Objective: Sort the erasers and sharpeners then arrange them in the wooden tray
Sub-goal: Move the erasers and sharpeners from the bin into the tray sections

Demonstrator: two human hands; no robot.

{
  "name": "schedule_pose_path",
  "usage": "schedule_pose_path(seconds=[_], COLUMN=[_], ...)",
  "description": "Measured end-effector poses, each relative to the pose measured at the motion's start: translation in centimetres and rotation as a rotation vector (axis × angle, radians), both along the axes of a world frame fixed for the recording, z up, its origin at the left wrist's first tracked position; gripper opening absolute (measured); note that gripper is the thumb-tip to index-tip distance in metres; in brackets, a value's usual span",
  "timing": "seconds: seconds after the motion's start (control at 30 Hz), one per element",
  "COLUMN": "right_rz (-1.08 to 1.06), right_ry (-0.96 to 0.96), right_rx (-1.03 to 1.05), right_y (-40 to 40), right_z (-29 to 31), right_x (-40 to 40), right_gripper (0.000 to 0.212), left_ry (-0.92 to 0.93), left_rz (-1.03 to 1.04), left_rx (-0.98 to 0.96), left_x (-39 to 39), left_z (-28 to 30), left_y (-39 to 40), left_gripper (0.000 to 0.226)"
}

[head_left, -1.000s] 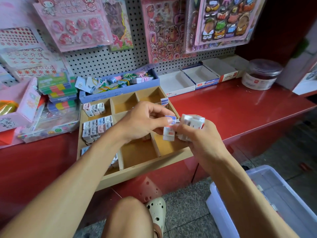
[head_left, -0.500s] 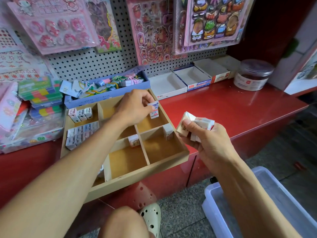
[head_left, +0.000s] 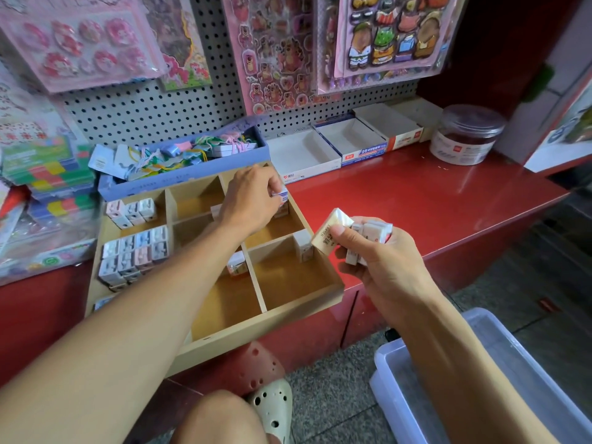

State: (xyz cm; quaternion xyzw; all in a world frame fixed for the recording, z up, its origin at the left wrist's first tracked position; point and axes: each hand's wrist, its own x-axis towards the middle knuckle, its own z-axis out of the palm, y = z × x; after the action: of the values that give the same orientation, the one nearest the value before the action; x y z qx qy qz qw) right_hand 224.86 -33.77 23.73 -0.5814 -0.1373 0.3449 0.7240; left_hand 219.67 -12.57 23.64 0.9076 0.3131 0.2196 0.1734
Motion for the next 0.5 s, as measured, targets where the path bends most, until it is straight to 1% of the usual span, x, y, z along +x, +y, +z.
schedule_pose_path(seconds=[0.07, 0.1, 0.13, 0.17, 0.2, 0.27, 0.3, 0.37, 0.43, 0.5], right_rz=[0.001, 0.002, 0.004, 0.009, 0.015, 0.018, 0.024, 0.068, 0.095, 0.042], right_ry=[0.011, 0.011, 0.005, -0.004, -0.014, -0.017, -0.004, 0.033, 0.088, 0.18], right_rx=[0.007, 0.004, -0.001, -0.007, -0.014, -0.015, -0.004, 0.03, 0.061, 0.062], right_y=[0.0, 0.0, 0.0, 0.1, 0.3, 0.7, 0.9, 1.3, 1.6, 2.1], right_z=[0.0, 0.0, 0.0, 0.1, 0.1, 0.2, 0.4, 0.9, 1.3, 1.8], right_x=[0.0, 0.0, -0.1, -0.2, -0.3, -0.5, -0.7, -1.3, -1.8, -2.2], right_gripper=[0.023, 0.024, 0.025, 0.025, 0.024, 0.023, 0.023, 0.027, 0.022, 0.017], left_ry=[0.002, -0.03, -0.081, -0.142, -0.211, -0.265, -0.26, -0.22, -0.2, -0.193], left_rz=[0.018, 0.034, 0.036, -0.003, -0.085, -0.291, -0.37, -0.47, -0.488, -0.446], left_rx=[0.015, 0.033, 0.038, -0.012, -0.136, -0.493, -0.608, -0.709, -0.722, -0.673], left_x=[-0.4, -0.8, -1.3, -2.0, -2.7, -4.2, -4.8, -5.8, -6.5, -7.2], left_z=[0.5, 0.9, 1.4, 1.9, 2.4, 3.2, 3.3, 3.3, 3.5, 3.9], left_y=[-0.3, -0.8, -1.6, -2.5, -3.5, -5.1, -5.5, -5.5, -5.2, -4.6], left_gripper=[0.007, 0.004, 0.007, 0.012, 0.014, 0.005, 0.013, 0.037, 0.052, 0.052])
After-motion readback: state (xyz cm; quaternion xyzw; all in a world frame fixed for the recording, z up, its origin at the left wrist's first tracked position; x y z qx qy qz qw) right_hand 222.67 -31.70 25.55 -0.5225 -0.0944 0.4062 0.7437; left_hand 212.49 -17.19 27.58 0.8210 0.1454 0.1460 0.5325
